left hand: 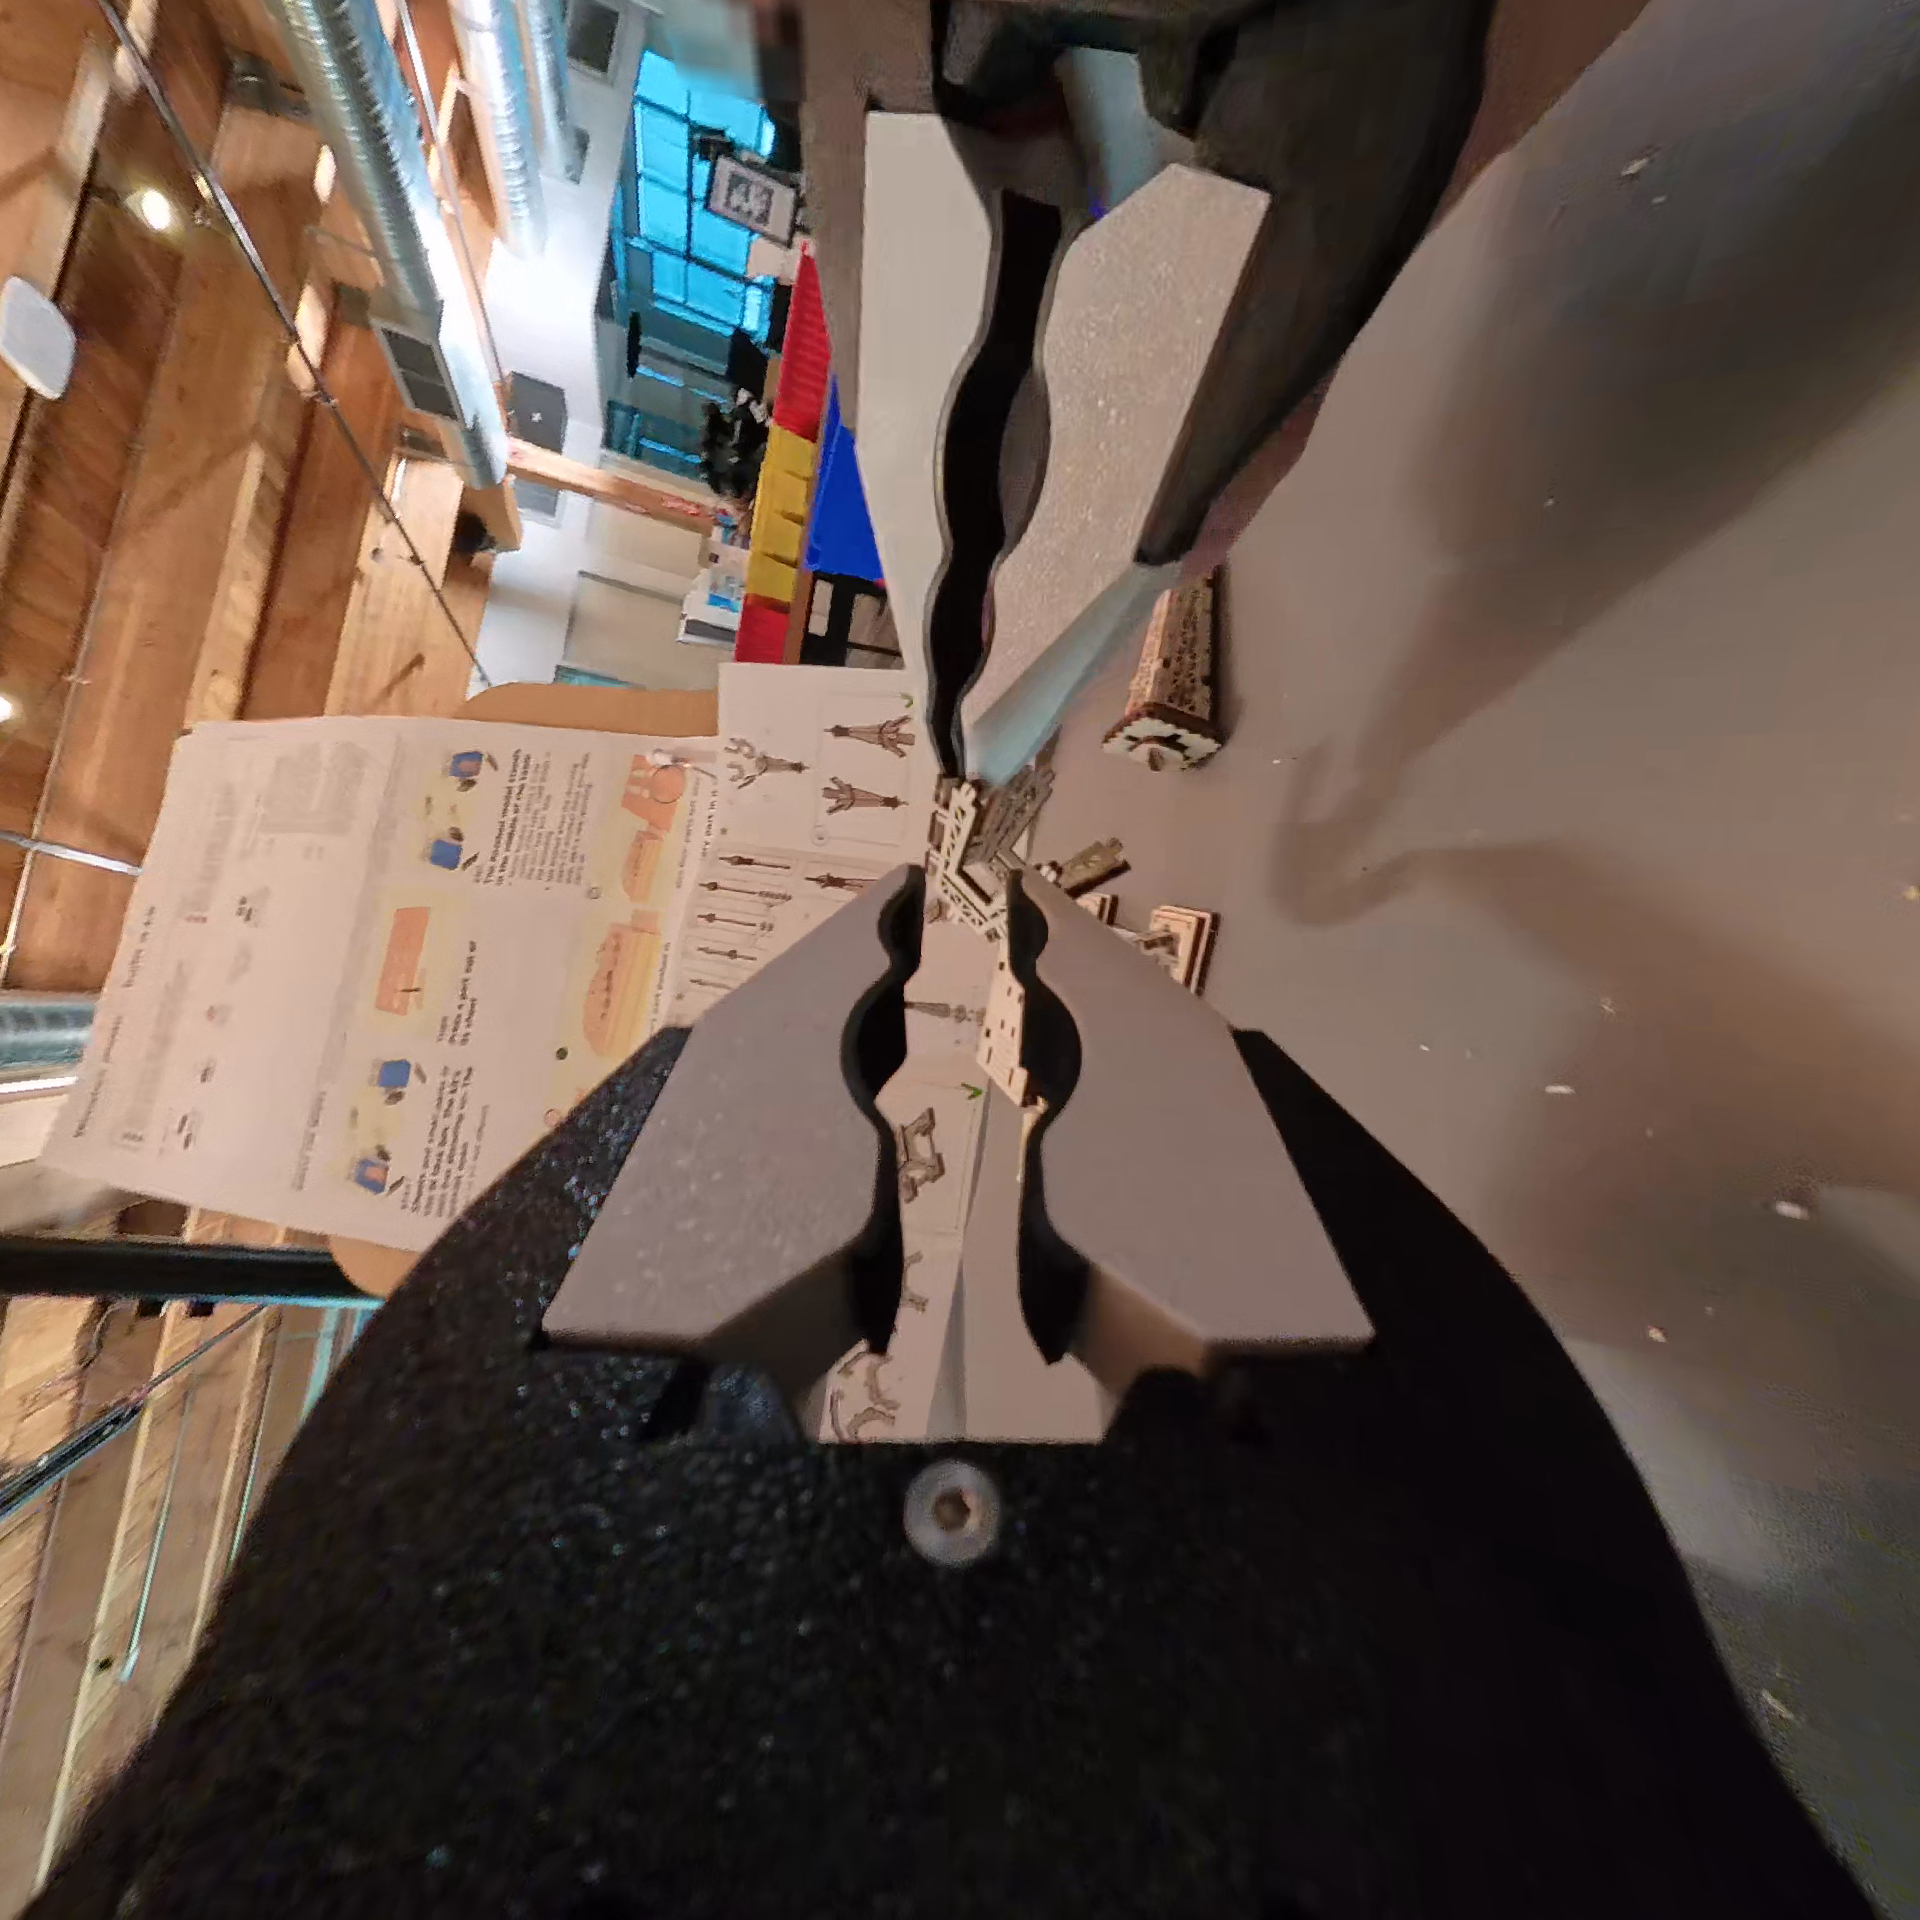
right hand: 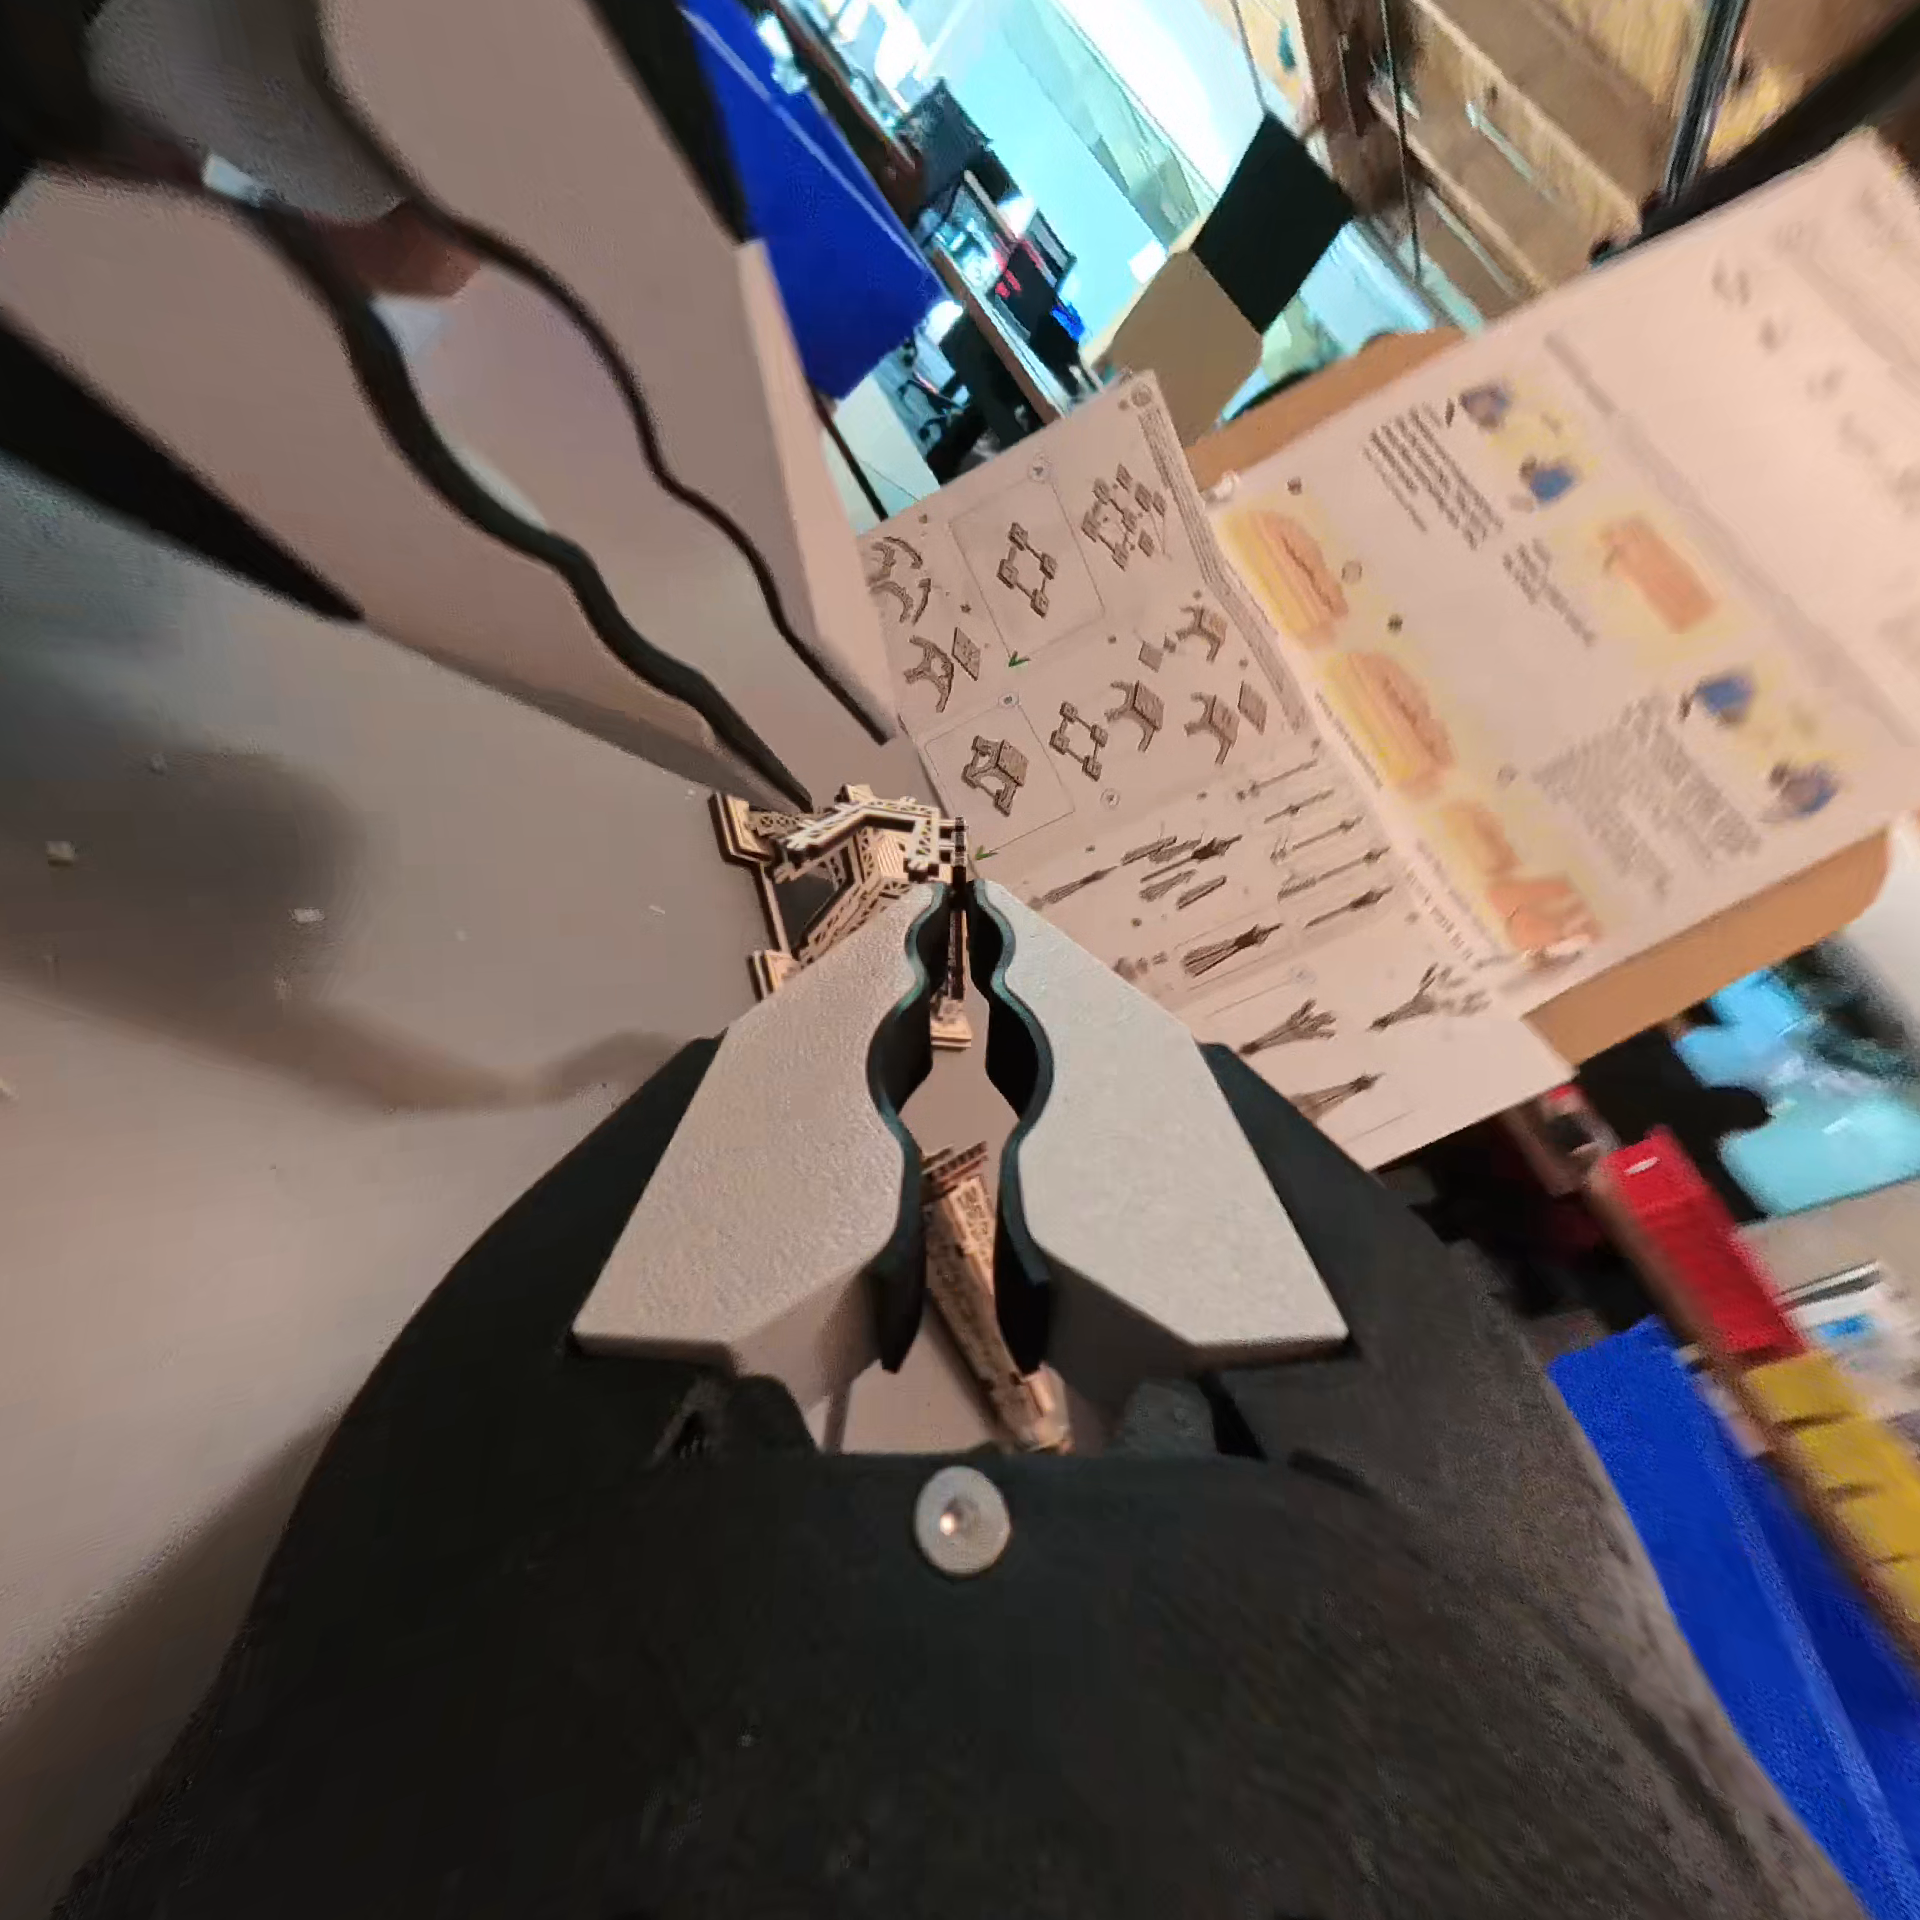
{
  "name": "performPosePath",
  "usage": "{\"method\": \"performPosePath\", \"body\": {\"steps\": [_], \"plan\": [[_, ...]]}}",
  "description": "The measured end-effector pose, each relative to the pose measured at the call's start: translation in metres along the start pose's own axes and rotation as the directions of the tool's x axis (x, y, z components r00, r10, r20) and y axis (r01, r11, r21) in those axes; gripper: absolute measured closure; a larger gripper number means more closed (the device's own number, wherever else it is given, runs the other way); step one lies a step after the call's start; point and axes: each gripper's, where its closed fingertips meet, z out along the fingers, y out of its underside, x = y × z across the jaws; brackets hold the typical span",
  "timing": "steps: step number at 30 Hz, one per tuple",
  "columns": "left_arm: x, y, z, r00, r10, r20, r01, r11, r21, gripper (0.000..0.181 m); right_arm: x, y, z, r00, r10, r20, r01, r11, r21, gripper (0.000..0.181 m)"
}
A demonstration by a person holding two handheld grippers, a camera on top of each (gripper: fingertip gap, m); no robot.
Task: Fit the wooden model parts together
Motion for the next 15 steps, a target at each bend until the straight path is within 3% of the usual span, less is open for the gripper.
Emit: {"method": "performPosePath", "body": {"steps": [4, 7, 15], "plan": [[-0.002, -0.004, 0.003, 0.998, 0.047, 0.049, -0.044, 0.998, -0.053, 0.174, -0.002, -0.006, -0.002, 0.994, 0.112, -0.001, -0.112, 0.994, -0.008, 0.181], [-0.006, -0.005, 0.005, 0.991, 0.099, 0.093, -0.088, 0.989, -0.115, 0.181, -0.003, -0.014, -0.004, 0.992, 0.121, -0.021, -0.121, 0.993, -0.002, 0.181], [-0.016, -0.011, 0.003, 0.98, 0.082, 0.181, -0.054, 0.986, -0.157, 0.178, 0.003, -0.022, -0.007, 0.988, 0.141, -0.064, -0.14, 0.99, 0.019, 0.181]]}}
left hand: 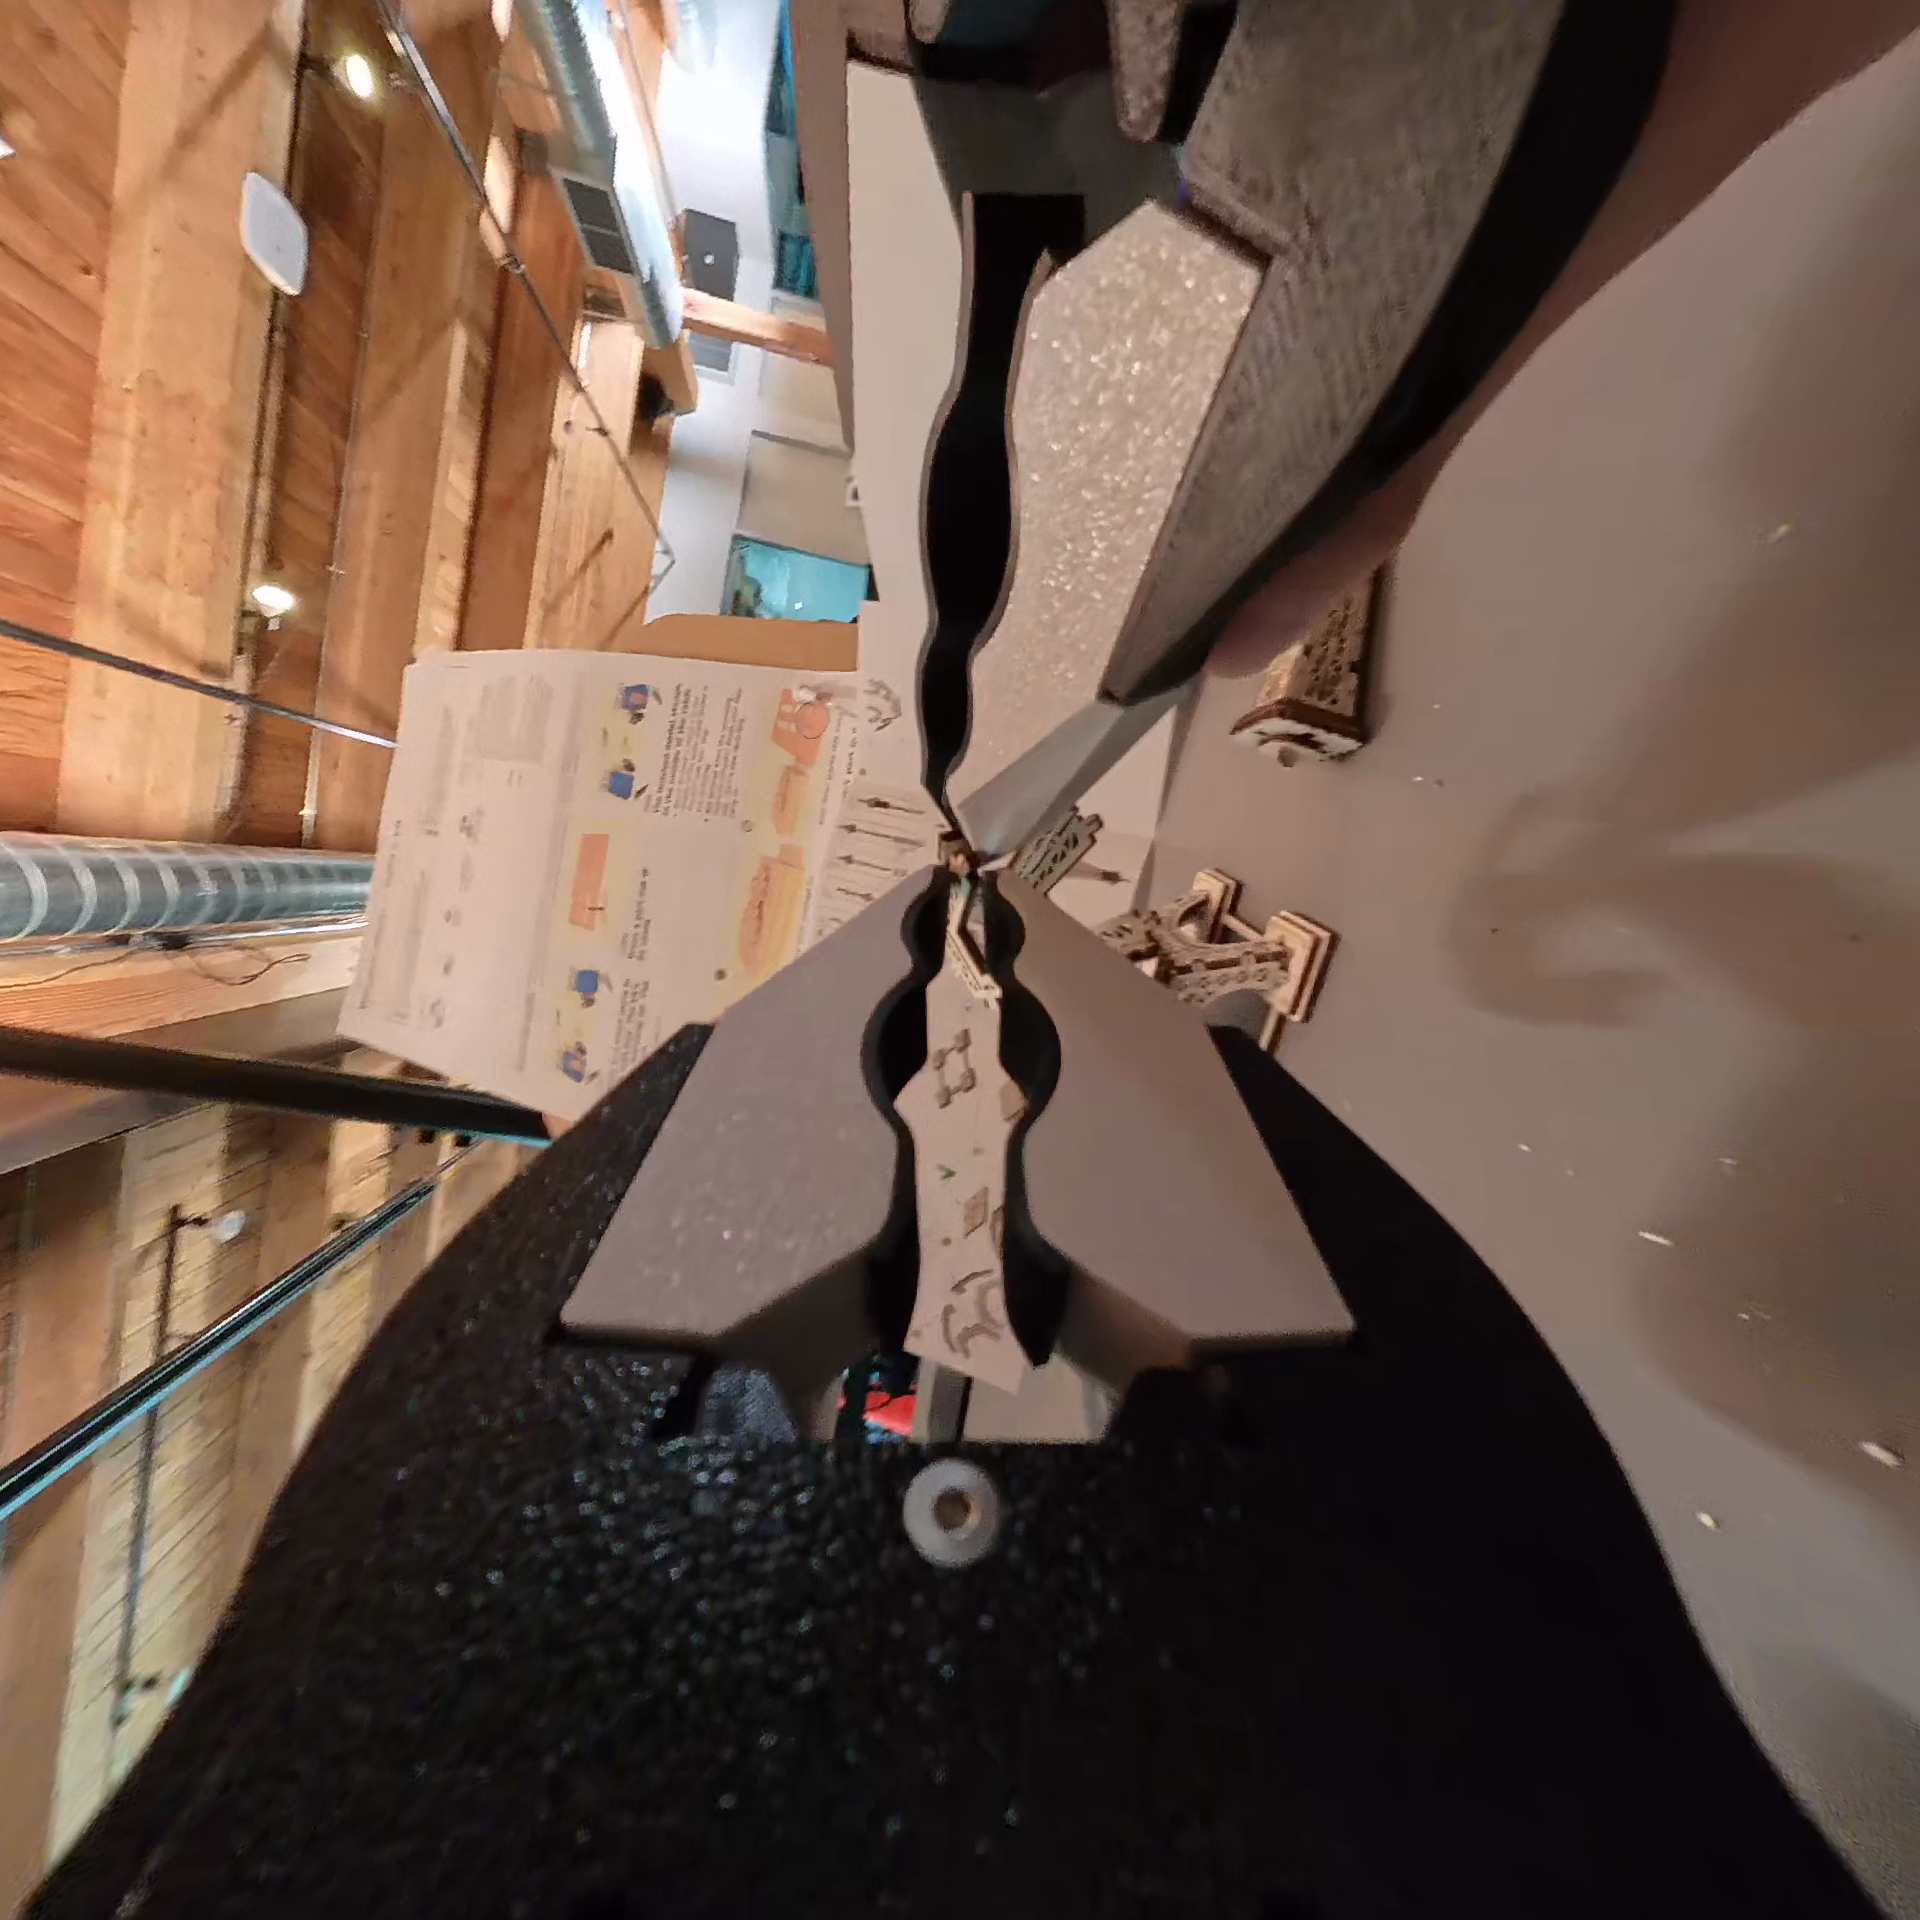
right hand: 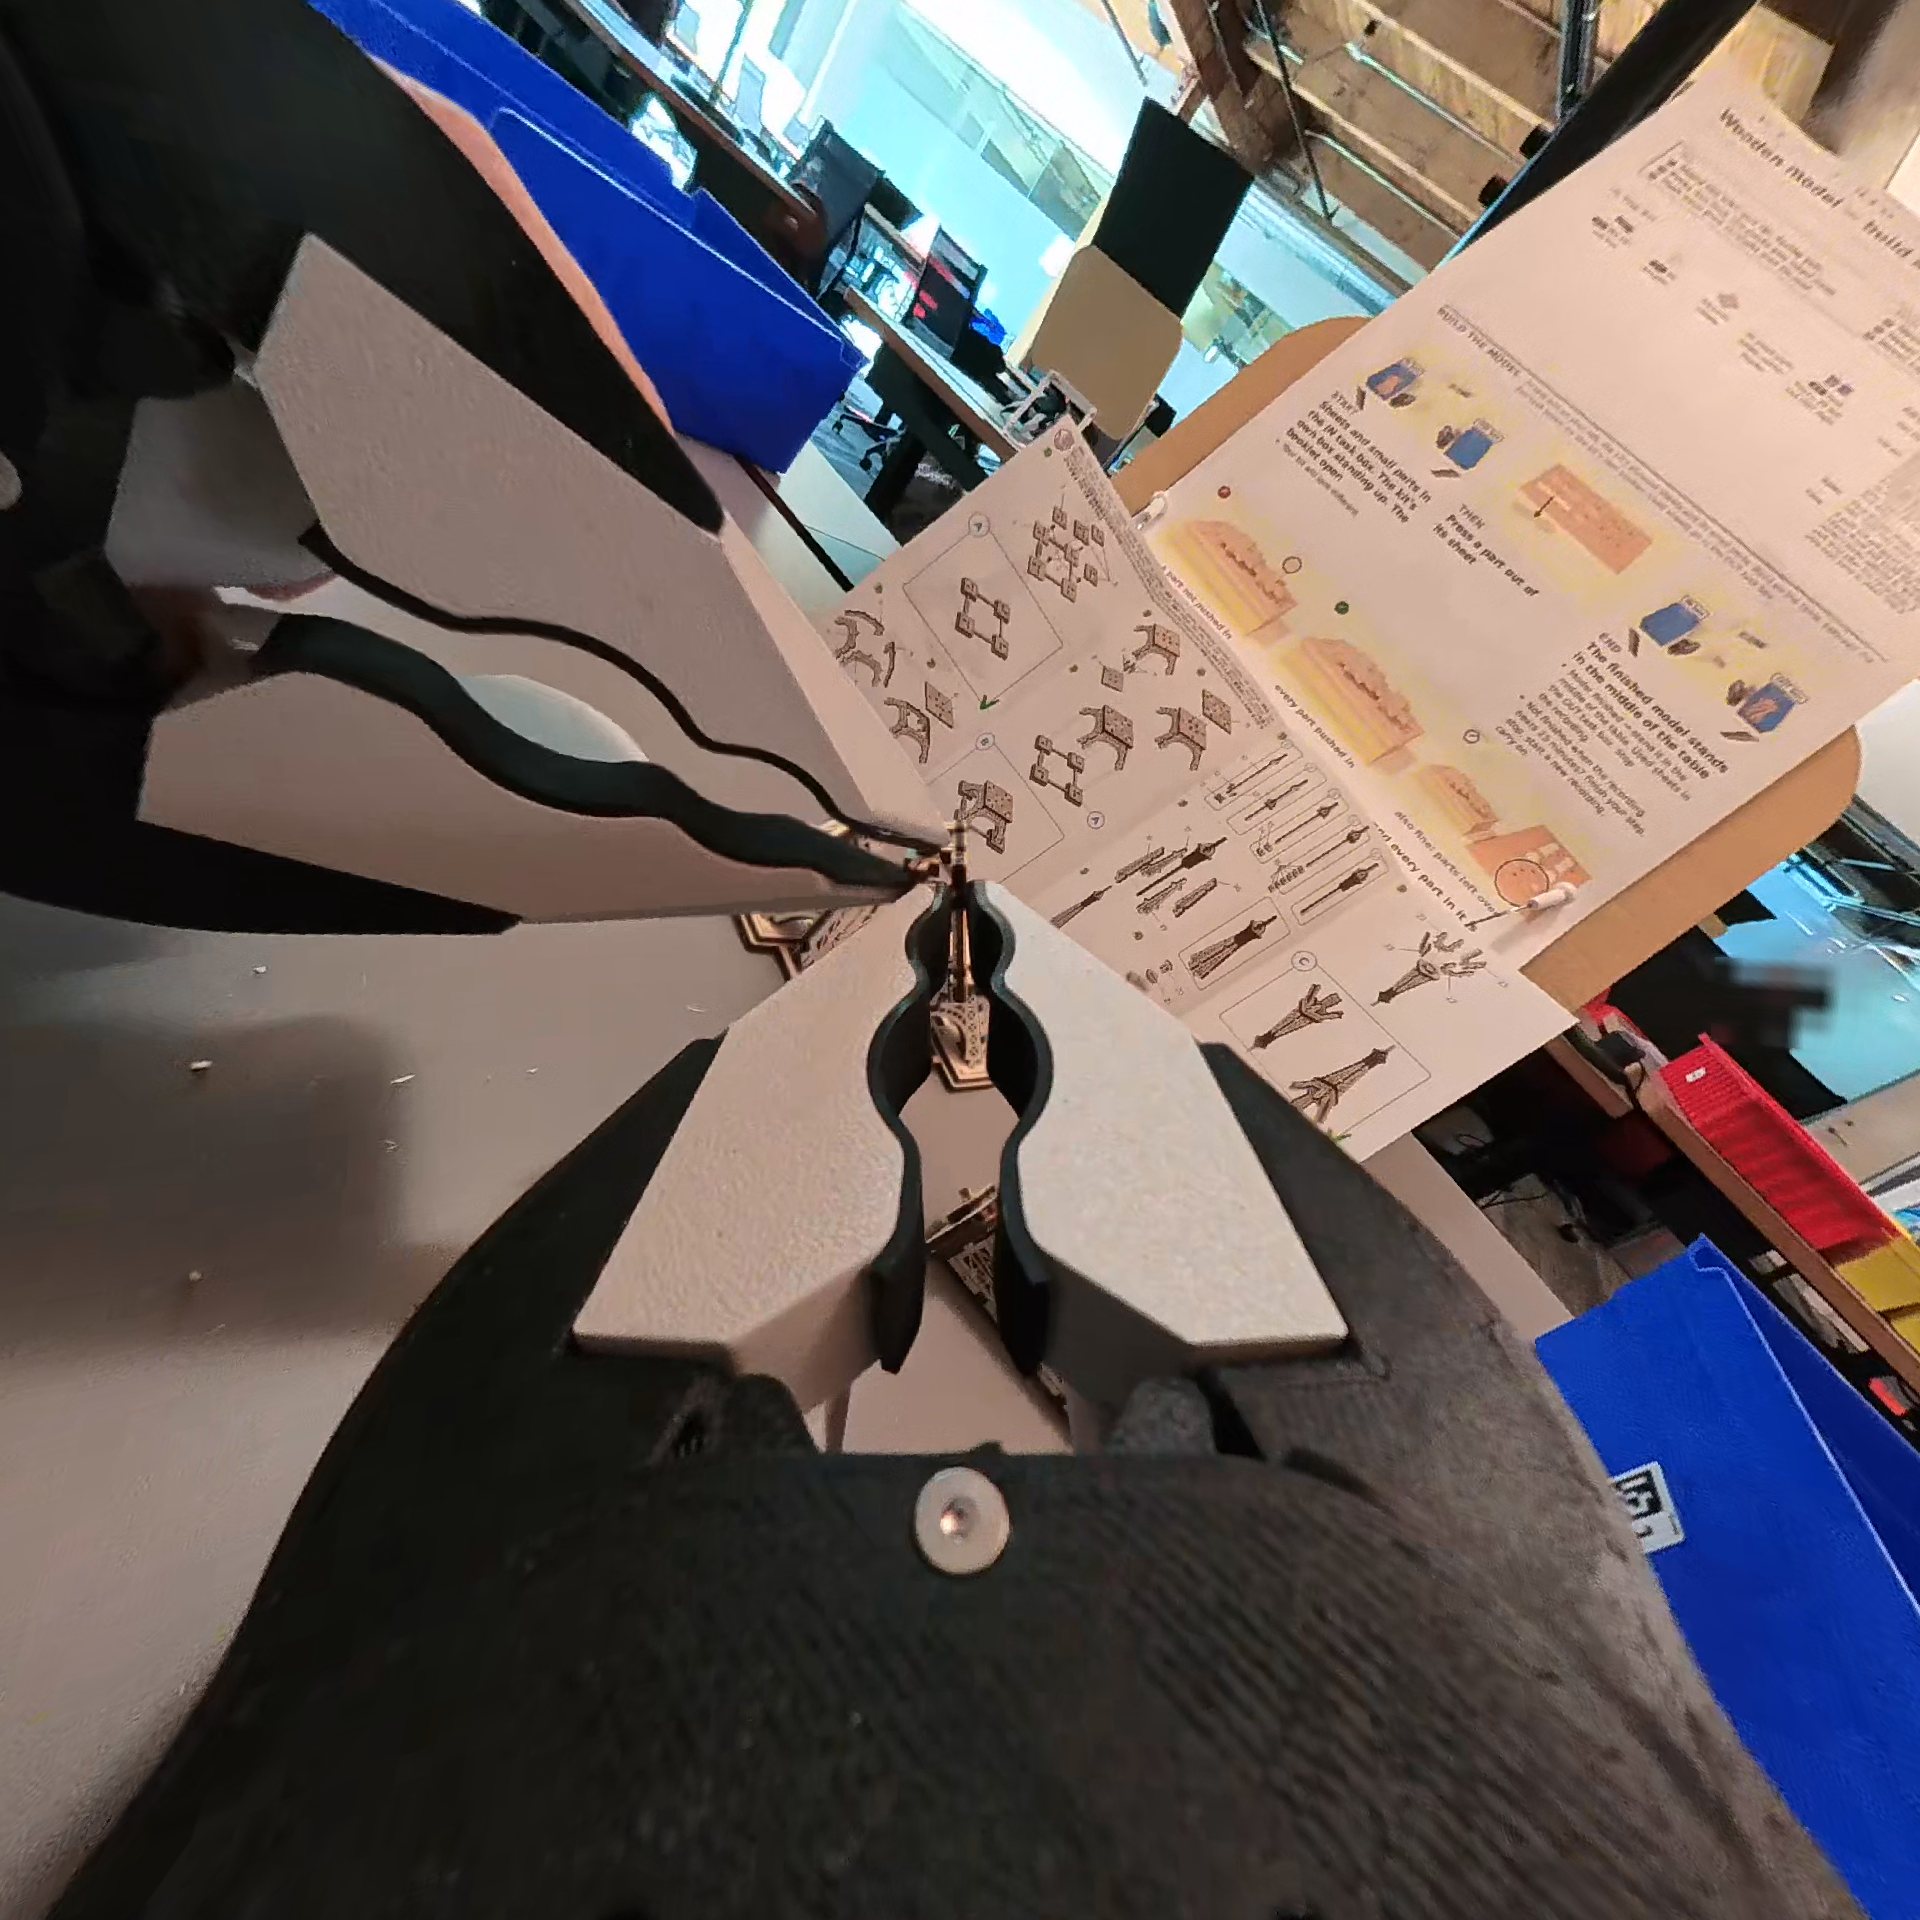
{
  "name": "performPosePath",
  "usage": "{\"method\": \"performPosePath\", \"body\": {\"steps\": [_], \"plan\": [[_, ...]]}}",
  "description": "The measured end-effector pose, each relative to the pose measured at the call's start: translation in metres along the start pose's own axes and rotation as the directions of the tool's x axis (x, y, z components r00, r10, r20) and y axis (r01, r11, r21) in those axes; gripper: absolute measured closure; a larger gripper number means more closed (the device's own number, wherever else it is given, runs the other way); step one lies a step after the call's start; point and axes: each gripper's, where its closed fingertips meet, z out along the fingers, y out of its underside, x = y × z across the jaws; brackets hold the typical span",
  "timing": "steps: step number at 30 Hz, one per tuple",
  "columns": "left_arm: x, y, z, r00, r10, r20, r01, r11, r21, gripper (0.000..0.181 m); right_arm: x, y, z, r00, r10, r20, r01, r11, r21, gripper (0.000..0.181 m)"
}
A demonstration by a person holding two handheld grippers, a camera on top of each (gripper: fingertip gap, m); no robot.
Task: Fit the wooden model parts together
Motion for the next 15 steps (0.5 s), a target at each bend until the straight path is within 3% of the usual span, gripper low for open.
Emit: {"method": "performPosePath", "body": {"steps": [15], "plan": [[-0.018, -0.005, -0.006, 0.992, 0.038, 0.123, -0.042, 0.999, 0.03, 0.181, 0.005, -0.017, -0.009, 0.996, -0.07, -0.053, 0.074, 0.994, 0.079, 0.18]]}}
